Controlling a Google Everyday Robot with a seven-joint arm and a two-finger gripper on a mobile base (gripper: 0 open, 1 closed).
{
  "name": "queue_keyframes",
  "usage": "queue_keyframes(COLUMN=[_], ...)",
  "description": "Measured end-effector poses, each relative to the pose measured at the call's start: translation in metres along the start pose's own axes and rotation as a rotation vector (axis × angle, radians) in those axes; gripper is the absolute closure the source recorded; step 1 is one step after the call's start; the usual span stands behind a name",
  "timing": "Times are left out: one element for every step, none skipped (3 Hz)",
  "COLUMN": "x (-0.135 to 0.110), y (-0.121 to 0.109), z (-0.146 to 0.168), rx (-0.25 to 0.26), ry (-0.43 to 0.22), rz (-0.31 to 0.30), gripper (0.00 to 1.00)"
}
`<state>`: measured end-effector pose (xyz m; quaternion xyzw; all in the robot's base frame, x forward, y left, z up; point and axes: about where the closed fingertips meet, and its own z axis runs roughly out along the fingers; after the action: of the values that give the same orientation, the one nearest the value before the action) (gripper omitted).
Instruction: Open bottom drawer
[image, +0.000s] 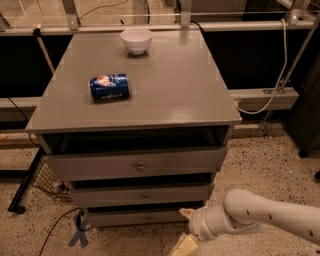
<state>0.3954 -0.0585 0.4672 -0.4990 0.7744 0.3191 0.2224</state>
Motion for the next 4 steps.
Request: queue_keyframes(x=[0.024, 0.044, 0.077, 0.077], y=[-0.014, -0.030, -0.071, -0.071], z=[0.025, 0.046, 0.095, 0.095], rx=[0.006, 0.005, -0.021, -0.021], ry=[0.003, -0.006, -0.043, -0.043], rz=[0.029, 0.040, 0.058, 0.058], gripper=[0.00, 0.00, 0.00, 0.00])
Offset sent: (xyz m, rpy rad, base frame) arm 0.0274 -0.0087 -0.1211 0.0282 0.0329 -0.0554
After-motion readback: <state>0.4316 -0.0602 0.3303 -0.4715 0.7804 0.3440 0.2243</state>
